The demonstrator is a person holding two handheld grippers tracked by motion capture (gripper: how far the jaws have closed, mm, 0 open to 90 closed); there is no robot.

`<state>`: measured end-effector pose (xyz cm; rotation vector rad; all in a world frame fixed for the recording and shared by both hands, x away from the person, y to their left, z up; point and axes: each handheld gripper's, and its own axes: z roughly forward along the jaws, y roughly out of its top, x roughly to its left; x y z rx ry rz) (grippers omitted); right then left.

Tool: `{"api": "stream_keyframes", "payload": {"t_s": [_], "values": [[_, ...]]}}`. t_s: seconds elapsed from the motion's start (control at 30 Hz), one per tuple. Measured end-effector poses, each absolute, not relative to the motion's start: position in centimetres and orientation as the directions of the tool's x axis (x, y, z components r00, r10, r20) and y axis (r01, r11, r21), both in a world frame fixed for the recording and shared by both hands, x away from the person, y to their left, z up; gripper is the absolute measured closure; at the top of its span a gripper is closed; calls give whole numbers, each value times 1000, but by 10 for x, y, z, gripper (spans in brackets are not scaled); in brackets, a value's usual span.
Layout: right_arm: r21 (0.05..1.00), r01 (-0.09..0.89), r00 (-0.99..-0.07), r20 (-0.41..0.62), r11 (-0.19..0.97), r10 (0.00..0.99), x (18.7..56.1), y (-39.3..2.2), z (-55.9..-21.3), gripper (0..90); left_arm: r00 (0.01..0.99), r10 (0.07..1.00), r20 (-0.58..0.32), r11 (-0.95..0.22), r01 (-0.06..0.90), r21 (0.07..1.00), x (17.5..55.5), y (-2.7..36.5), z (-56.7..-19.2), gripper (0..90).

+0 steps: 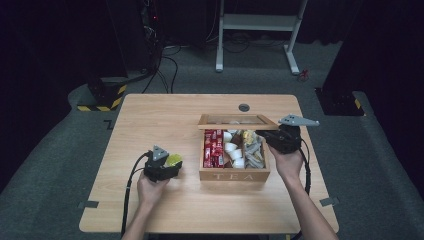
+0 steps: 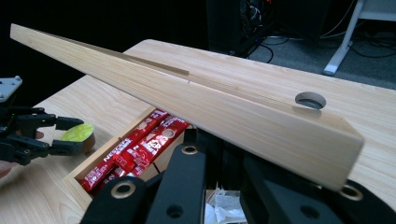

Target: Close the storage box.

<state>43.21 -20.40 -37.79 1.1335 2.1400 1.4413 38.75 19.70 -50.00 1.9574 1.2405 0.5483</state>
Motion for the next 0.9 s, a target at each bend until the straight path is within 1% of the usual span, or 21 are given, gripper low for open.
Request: {"api": "stream_keyframes", "payload": {"t_s": [0.33,0.47,0.63,0.9], "values": [[882,438,-634,166,174,755,432,-204,-378,889,440,898,-16,-275,589,760,392,192,-506,380],[882,438,-636,167,174,754,432,-204,-378,886,444,896,-20,-278,594,755,392,191,-507,353],[881,439,-636,166,178,753,432,-204,-378,886,442,897,-34,-259,585,768,391,193,-504,306],[881,440,-636,168,175,753,432,-204,-378,885,448,894,-28,-246,541,805,378,199,-490,287]]}}
